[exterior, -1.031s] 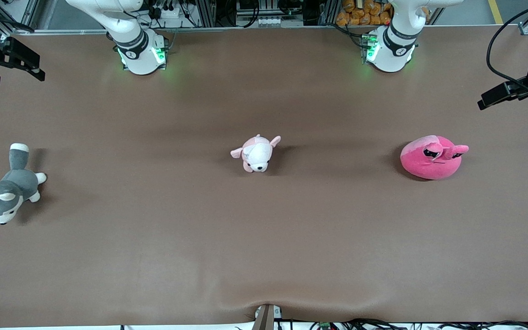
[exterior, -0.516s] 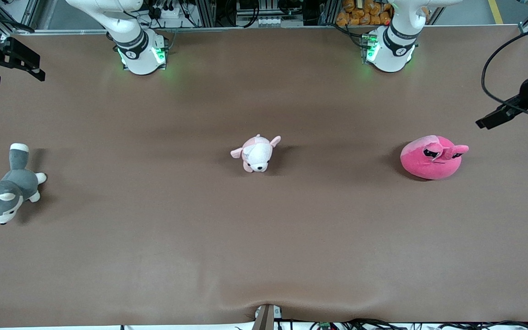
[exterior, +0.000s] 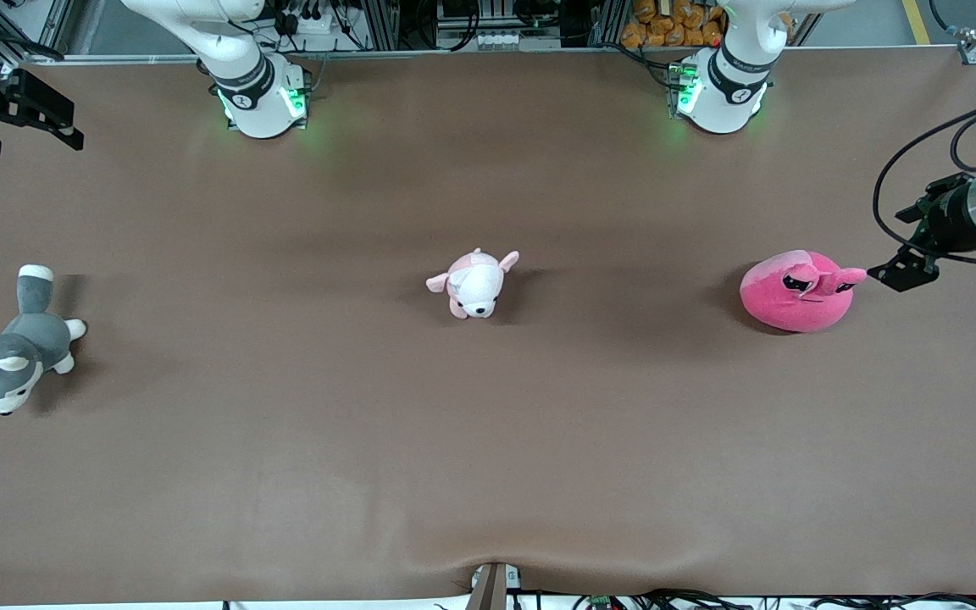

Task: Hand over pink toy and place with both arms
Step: 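Move the left gripper toward the round pink plush, then lower the left gripper onto the pink plush and close on it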

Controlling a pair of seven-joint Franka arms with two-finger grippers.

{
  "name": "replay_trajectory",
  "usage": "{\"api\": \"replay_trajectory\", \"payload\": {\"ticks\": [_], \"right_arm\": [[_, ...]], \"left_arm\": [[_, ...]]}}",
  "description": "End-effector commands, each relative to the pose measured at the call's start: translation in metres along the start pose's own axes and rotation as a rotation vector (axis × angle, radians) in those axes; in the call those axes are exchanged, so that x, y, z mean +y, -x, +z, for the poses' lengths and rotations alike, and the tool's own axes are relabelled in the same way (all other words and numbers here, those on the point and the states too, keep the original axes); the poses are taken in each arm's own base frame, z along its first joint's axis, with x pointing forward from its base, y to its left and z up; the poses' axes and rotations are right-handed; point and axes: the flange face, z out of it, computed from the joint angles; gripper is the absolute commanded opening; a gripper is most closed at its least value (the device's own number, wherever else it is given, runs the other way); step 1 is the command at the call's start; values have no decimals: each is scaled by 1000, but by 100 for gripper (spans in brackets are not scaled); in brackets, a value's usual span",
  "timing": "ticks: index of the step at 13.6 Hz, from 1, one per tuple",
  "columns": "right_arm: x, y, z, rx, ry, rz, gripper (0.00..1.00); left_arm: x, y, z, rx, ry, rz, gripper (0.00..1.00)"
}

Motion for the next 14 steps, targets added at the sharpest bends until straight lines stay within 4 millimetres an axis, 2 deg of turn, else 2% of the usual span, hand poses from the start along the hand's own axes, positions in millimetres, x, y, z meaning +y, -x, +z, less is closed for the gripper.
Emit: {"api": "replay_trajectory", "payload": {"ticks": [1, 2, 5, 6, 7, 12, 14], "right_arm": [[2, 7, -2, 7, -11, 2, 100], [2, 8, -3, 9, -10, 1, 100], [2, 8, -3, 9, -11, 2, 100], [2, 7, -2, 7, -11, 2, 100], [2, 7, -2, 7, -11, 2, 100], [2, 8, -3, 7, -11, 4, 100], [2, 7, -2, 6, -11, 1, 100]], "left_arm": [[-13, -25, 2, -46, 11, -178, 100], [-16, -31, 9, -95, 55, -255, 100], [-22, -38, 33, -114, 40, -337, 100], [-41, -62, 42, -116, 68, -393, 100], [-48, -74, 53, -113, 86, -408, 100], [-45, -66, 89, -182, 55, -414, 100], [-43, -71, 107, -186, 62, -429, 100]]}}
